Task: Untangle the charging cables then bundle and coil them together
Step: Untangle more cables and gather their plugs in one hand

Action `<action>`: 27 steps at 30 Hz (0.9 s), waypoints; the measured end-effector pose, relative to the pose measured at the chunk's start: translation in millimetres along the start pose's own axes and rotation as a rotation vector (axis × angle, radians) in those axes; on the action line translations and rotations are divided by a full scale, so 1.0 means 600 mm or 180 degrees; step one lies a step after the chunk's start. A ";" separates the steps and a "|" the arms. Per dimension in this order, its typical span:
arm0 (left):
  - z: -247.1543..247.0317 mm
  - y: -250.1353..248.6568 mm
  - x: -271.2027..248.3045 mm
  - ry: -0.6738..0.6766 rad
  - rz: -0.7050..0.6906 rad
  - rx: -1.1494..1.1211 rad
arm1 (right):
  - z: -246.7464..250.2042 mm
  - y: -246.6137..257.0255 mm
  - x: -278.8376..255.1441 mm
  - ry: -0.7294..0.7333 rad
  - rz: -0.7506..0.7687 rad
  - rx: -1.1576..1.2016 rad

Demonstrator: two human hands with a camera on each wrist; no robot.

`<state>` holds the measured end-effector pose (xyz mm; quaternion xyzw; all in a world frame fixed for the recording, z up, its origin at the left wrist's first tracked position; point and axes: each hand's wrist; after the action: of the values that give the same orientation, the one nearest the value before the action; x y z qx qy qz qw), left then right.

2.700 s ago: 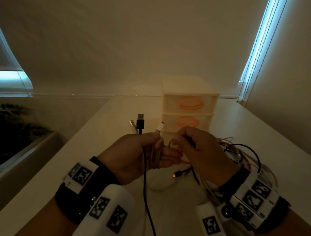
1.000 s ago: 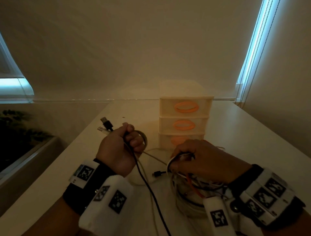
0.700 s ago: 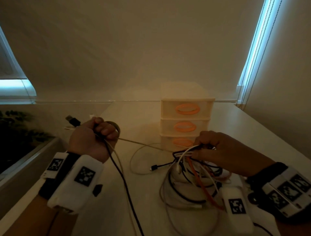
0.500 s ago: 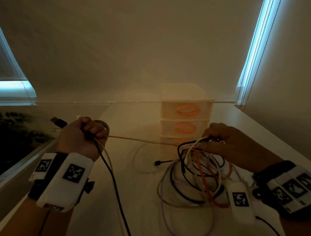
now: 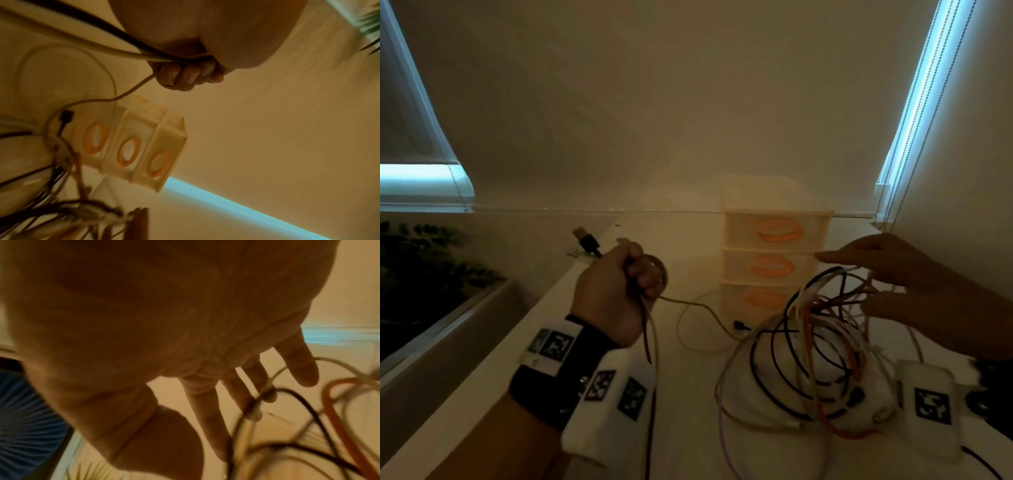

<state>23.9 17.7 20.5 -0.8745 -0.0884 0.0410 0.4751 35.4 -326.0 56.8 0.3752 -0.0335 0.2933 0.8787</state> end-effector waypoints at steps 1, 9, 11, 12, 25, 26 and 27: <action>-0.008 0.010 -0.005 0.0077 0.0063 0.0030 | 0.007 0.011 -0.006 0.0017 0.0028 0.0053; -0.069 0.050 -0.045 0.0636 0.0427 -0.0149 | -0.131 0.130 0.011 -0.0382 0.0437 0.1499; -0.071 0.049 -0.049 0.0666 0.0462 -0.0289 | -0.193 0.122 0.027 -0.0317 0.0396 0.1830; -0.070 0.048 -0.048 0.0674 0.0457 -0.0338 | -0.214 0.113 0.035 -0.0377 0.0359 0.1864; 0.015 -0.066 -0.028 0.0629 0.0244 -0.0471 | -0.202 0.028 0.065 -0.0095 0.0119 0.0751; 0.007 -0.053 -0.033 0.0781 0.0474 -0.0246 | -0.202 0.024 0.068 -0.0337 0.0070 0.0807; -0.003 -0.037 -0.039 0.0970 0.0710 -0.0003 | -0.202 0.020 0.071 -0.0595 0.0031 0.0871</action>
<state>-1.0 23.4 39.8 -0.8752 0.0821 -0.0395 0.4751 44.6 -216.4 -10.4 0.5168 -0.0766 0.2633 0.8110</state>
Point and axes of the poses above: each hand's wrist, its own x-axis towards the middle knuckle, its own z-axis out of the back of the hand, y = z × x, and after that the axes turned 11 degrees about x, right-handed
